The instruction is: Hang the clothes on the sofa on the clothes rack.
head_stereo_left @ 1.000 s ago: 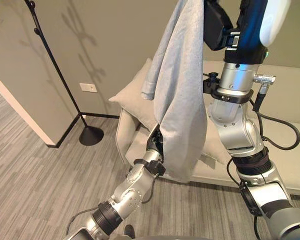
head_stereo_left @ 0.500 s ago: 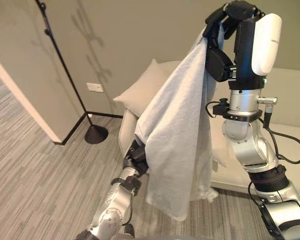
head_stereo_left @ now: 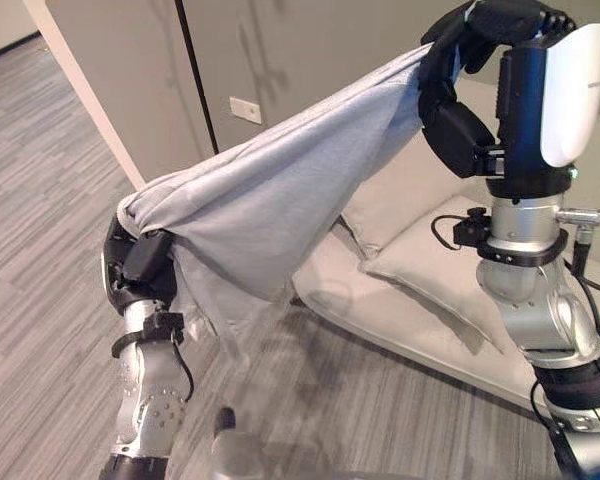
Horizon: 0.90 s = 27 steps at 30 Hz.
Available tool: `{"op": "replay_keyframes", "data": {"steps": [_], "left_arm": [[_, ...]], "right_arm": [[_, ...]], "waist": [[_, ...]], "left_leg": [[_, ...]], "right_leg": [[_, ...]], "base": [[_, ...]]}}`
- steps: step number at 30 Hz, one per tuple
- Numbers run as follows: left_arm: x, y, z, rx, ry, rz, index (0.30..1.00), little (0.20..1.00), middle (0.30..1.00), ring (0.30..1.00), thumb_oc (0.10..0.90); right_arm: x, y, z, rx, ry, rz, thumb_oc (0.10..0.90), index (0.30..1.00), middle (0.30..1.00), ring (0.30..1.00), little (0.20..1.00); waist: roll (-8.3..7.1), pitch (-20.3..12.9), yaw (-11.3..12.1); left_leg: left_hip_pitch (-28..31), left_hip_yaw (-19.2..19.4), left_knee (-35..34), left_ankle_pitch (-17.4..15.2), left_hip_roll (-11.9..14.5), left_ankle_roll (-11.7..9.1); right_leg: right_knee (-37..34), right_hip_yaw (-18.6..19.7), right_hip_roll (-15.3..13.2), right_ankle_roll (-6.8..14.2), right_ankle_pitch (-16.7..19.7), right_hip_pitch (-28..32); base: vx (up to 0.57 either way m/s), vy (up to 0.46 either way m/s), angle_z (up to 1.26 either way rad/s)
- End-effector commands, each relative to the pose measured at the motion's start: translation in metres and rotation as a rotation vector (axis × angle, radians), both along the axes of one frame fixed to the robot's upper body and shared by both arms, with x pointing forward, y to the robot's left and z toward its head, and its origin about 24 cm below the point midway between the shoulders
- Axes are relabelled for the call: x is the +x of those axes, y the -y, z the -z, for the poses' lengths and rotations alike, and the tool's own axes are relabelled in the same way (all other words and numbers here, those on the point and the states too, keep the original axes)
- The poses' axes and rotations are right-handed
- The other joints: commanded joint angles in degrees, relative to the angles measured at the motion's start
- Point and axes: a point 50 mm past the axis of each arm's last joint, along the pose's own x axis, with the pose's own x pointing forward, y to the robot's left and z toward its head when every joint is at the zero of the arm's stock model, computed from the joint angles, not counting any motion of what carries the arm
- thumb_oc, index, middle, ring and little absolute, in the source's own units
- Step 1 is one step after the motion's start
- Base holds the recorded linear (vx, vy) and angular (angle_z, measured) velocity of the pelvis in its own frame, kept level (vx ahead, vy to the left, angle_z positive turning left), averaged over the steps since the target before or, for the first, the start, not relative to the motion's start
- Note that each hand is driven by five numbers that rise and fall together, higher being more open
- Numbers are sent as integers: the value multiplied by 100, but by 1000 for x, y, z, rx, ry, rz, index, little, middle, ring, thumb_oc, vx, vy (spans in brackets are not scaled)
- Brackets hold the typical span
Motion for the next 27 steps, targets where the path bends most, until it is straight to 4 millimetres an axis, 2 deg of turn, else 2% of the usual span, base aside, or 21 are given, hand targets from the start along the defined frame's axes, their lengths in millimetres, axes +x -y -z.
{"op": "replay_keyframes", "data": {"steps": [1,3,4,5,6,7,8,9,10,12,13,14,16,17,18,19,22,23,24,27], "left_arm": [[-16,-25,-46,171,223,-180,300,300,300,300,400],[-11,-24,-49,245,214,-183,300,300,300,300,400],[-10,-25,-58,395,212,-217,300,300,300,300,400],[-10,-24,-59,399,211,-218,300,300,300,300,400],[-11,-28,-63,459,216,-263,300,300,300,300,400],[-11,-28,-64,463,216,-269,300,300,300,300,400],[-16,-34,-73,596,226,-350,300,300,300,300,400],[-18,-35,-73,665,204,-387,300,300,300,300,400],[-18,-35,-73,665,204,-387,300,300,300,300,400],[-20,-36,-70,709,181,-410,300,300,300,300,400],[-20,-34,-62,767,140,-407,300,300,300,300,400],[-22,-33,-60,806,125,-414,300,300,300,300,400],[-23,-31,-55,827,105,-406,300,300,300,300,400],[-23,-31,-55,828,104,-405,300,300,300,300,400],[-20,-27,-53,797,100,-387,300,300,300,300,400],[-18,-23,-50,784,94,-373,300,300,300,300,400],[-10,-9,-45,748,96,-301,300,300,300,300,400],[-10,-9,-45,747,96,-299,300,300,300,300,400],[-7,-1,-39,749,84,-249,300,300,300,300,400],[-8,4,-35,768,74,-222,300,300,300,300,400]], "right_arm": [[-16,24,-43,108,219,69,400,300,300,300,300],[-20,27,-40,96,221,102,400,300,300,300,300],[-22,27,-36,106,221,112,400,300,300,300,300],[-22,27,-36,108,223,113,400,300,300,300,300],[-23,24,-34,118,234,103,400,300,300,300,300],[-23,24,-34,120,235,102,400,300,300,300,300],[-21,22,-27,131,224,113,400,300,300,300,300],[-20,23,-19,133,201,130,400,300,300,300,300],[-20,24,-19,134,201,130,400,300,300,300,300],[-18,32,0,145,125,171,400,300,300,300,300],[-22,43,14,151,69,220,400,300,300,300,300],[-25,48,20,148,44,238,400,300,300,300,300],[-29,55,30,153,0,257,400,300,300,300,300],[-30,55,30,154,0,258,400,300,300,300,300],[-32,63,42,173,-51,290,400,300,300,300,300],[-33,66,47,173,-75,303,400,300,300,300,300],[-37,69,52,190,-84,325,400,300,300,300,300],[-38,69,52,189,-83,326,400,300,300,300,300],[-41,71,60,221,-106,332,400,300,300,300,300],[-39,69,67,239,-138,315,400,300,300,300,300]], "waist": [[-168,-986,200],[-260,-971,218],[-342,-940,261],[-385,-945,260],[-374,-908,268],[-429,-912,269],[-364,-830,294],[-367,-801,271],[-377,-807,277],[-361,-756,129],[-353,-716,4],[-358,-713,-22],[-390,-664,-142],[-388,-671,-138],[-449,-573,-364],[-495,-534,-488],[-498,-485,-757],[-484,-486,-757],[-509,-555,-879],[-462,-699,-923]], "left_leg": [[-29,-168,195,-343,685,-1032],[-227,-97,508,-756,289,-893],[-252,-32,487,-960,-87,-623],[-275,-23,481,-933,-138,-589],[-235,17,461,-999,-266,-468],[-243,46,453,-997,-328,-433],[-124,159,334,-1040,-542,-196],[-49,212,209,-1007,-659,-98],[-46,220,197,-1001,-667,-97],[177,123,-95,-989,-856,29],[420,115,-344,-958,-974,86],[501,120,-433,-942,-1006,94],[741,97,-584,-1017,-1098,112],[725,101,-595,-983,-1095,116],[952,24,-667,-1081,-1215,137],[1092,-3,-679,-1196,-1288,137],[1346,-136,-683,-1383,-1413,169],[1348,-143,-682,-1392,-1404,170],[1523,-261,-531,-1650,-1496,189],[1587,-212,-63,-1907,-1465,101]], "right_leg": [[-1127,-247,-404,142,1044,248],[-902,-351,-871,242,1342,283],[-440,-413,-1254,266,1712,84],[-433,-411,-1304,276,1741,55],[-97,-425,-1491,279,2076,-83],[-53,-381,-1567,311,2084,-137],[483,-528,-1760,229,2301,-381],[767,-494,-1705,202,2209,-528],[786,-481,-1717,203,2199,-545],[1000,-131,-1225,74,1856,-844],[1013,153,-627,-57,1395,-1159],[873,142,-399,-129,1272,-1225],[681,178,-1,-146,1199,-1466],[647,166,8,-166,1239,-1470],[394,423,459,-132,1352,-1869],[187,551,667,-105,1407,-2019],[-74,793,872,-103,1613,-2317],[-66,786,877,-101,1606,-2315],[-151,1004,1010,-219,1536,-2154],[-268,1007,1086,-308,1445,-1846]], "base": [[130,506,43],[135,662,100],[89,547,63],[91,483,29],[30,168,47],[126,514,52],[125,563,42],[128,543,5],[110,343,11],[196,368,32],[254,349,39],[254,277,35],[167,104,29],[219,114,25],[257,117,19],[358,154,32],[242,79,36],[337,24,61],[394,-4,56],[402,-30,24]]}}
